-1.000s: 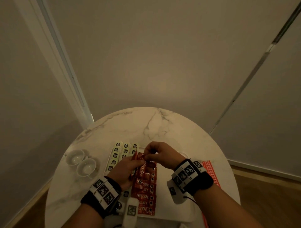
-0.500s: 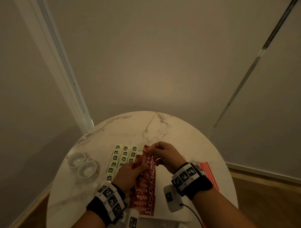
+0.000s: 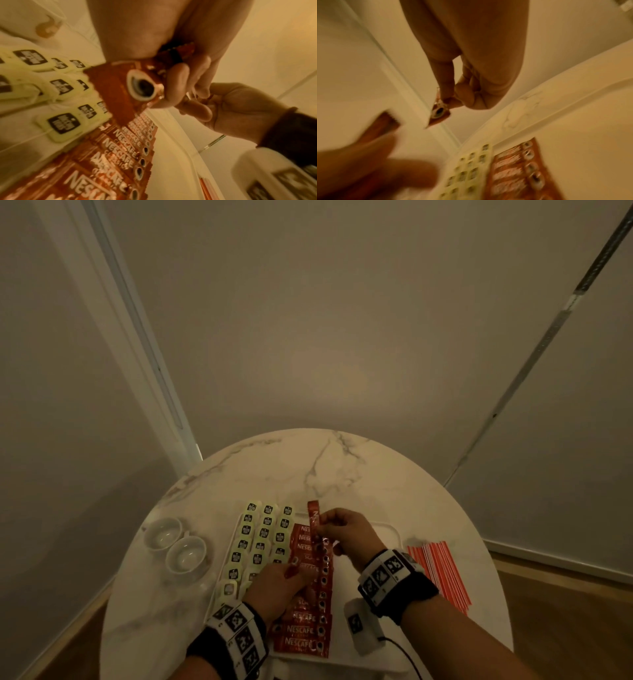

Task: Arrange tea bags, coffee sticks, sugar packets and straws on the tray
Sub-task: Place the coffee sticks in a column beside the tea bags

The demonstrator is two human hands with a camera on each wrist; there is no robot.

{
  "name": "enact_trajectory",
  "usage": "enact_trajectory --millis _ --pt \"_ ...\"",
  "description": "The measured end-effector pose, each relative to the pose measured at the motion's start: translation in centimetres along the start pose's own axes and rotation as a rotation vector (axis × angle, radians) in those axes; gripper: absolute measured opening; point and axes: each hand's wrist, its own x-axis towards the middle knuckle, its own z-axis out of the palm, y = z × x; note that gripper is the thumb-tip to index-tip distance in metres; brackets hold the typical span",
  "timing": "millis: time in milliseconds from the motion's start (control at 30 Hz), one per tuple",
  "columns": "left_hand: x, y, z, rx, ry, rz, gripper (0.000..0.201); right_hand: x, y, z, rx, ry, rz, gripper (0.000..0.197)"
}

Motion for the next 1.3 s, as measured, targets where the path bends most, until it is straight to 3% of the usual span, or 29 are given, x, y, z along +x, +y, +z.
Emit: enact_trajectory --millis 133,300,433,600,1300 --pt "0.3 -1.1 -0.8 -0.057 -0.020 -0.051 0.024 4.6 0.6 -1.2 -0.351 0.140 -0.040 0.010" --pt "1.3 -2.3 -2.0 -0.036 -0.018 -0.033 0.024 9.4 2.6 -1.0 -0.806 0.089 -0.019 0.013" --pt "1.4 -2.2 -2.5 -0.062 0.015 -0.078 0.024 11.2 3.0 -0.2 -0.994 0.002 -0.041 0.024" --pt "2.0 -2.8 -3.1 -0.078 0.061 -0.137 0.033 12.5 3.5 0.7 -1.054 -0.024 -0.073 0.027" --pt "2.1 -2.3 -2.8 -0.117 0.054 -0.144 0.035 12.8 4.8 0.9 -1.171 -0.022 -0.191 0.022"
